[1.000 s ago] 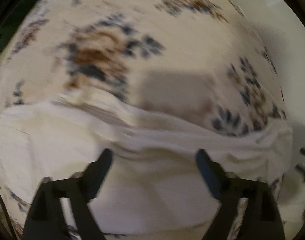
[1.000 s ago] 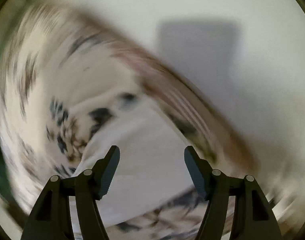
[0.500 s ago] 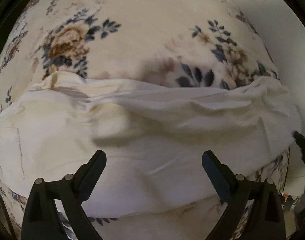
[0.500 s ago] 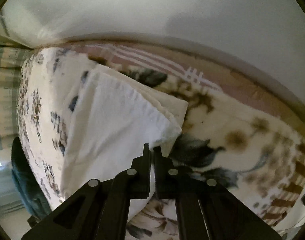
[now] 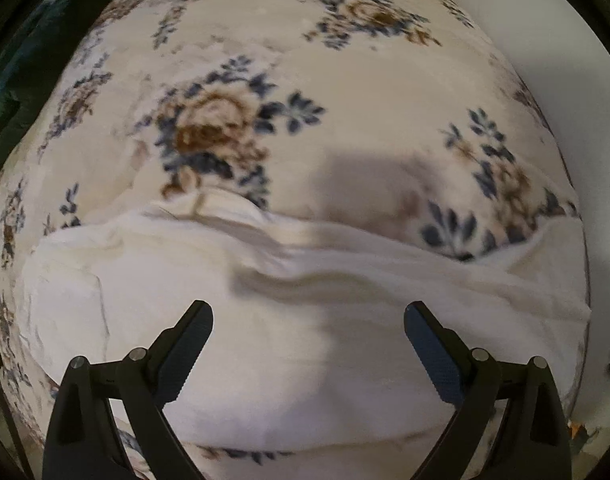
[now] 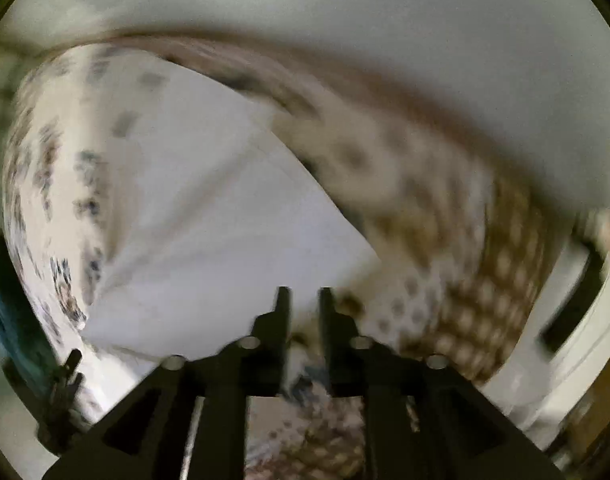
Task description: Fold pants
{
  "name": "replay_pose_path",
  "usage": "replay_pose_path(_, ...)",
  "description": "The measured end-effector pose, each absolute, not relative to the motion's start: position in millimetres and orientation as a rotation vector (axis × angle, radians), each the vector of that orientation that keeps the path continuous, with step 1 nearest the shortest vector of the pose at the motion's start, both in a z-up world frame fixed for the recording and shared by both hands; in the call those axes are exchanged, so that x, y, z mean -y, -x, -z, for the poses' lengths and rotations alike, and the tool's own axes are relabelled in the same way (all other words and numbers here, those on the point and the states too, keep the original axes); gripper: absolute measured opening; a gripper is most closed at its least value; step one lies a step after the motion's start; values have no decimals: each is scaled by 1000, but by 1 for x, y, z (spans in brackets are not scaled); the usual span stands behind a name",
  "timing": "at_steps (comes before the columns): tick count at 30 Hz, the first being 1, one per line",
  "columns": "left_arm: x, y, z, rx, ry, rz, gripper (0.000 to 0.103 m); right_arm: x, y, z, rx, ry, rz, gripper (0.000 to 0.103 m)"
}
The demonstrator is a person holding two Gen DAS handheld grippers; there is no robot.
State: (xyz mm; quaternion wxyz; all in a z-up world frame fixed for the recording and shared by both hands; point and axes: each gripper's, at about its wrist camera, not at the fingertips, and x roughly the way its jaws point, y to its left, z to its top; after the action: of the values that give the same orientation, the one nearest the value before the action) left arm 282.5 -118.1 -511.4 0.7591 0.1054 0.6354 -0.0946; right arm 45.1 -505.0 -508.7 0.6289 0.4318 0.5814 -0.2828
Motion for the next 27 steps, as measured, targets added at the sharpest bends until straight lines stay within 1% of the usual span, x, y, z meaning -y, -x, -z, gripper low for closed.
replay_pose_path(1, 116, -286, 512, -1382, -229, 194, 98, 509, -68, 502, -1300, -996, 602, 73)
replay_pose_path(2, 115, -290, 514, -1384, -225, 183, 98, 514, -97, 502, -1257, -1059, 513, 77)
replay_pose_path(3, 113, -293, 516, -1386, -214, 169, 98, 520, -122, 510, -1251, -1114, 454, 77)
replay_pose_path(5, 110, -295, 517, -1382, -202, 149, 98, 524, -173, 543, -1298, -1224, 342, 77)
replay_pose_path(7, 108, -297, 520, -1380, -194, 130, 98, 515, -220, 588, -1396, -1284, 280, 77)
replay_pose_path(8, 106, -297, 520, -1381, -194, 123, 98, 508, -234, 604, -1435, -1298, 263, 75)
replay_pose_path(9, 104, -296, 521, -1381, -191, 118, 98, 494, -247, 622, -1476, -1324, 227, 70)
replay_pose_path(10, 103, -295, 522, -1380, -192, 116, 98, 484, -258, 634, -1518, -1340, 191, 64)
replay_pose_path(11, 102, -294, 523, -1380, -197, 113, 98, 472, -265, 645, -1551, -1351, 164, 32)
replay_pose_path(12, 100, -294, 527, -1381, -204, 111, 98, 458, -269, 654, -1591, -1337, 151, 5)
replay_pose_path(13, 99, -293, 529, -1385, -210, 109, 98, 452, -275, 656, -1608, -1297, 168, 5)
replay_pose_path(15, 94, -292, 539, -1396, -230, 100, 98, 452, -282, 643, -1535, -1255, 214, 3)
replay_pose_path(17, 88, -290, 546, -1412, -229, 89, 98, 463, -287, 624, -1396, -1261, 261, 3)
replay_pose_path(18, 84, -288, 550, -1422, -224, 81, 98, 473, -287, 614, -1287, -1271, 294, 1)
replay_pose_path(19, 81, -287, 554, -1434, -224, 74, 98, 480, -287, 607, -1218, -1267, 315, 1)
replay_pose_path(21, 73, -284, 560, -1463, -208, 66, 98, 480, -290, 615, -1267, -1298, 300, 2)
replay_pose_path(23, 66, -281, 559, -1471, -186, 61, 98, 460, -302, 617, -1379, -1256, 172, 3)
replay_pose_path(25, 59, -278, 554, -1463, -185, 55, 98, 422, -314, 609, -1511, -994, 56, 12)
replay_pose_path(26, 56, -276, 552, -1460, -180, 55, 98, 398, -314, 611, -1591, -872, 5, 18)
replay_pose_path(27, 52, -275, 549, -1456, -172, 54, 98, 379, -312, 616, -1654, -810, -37, 21)
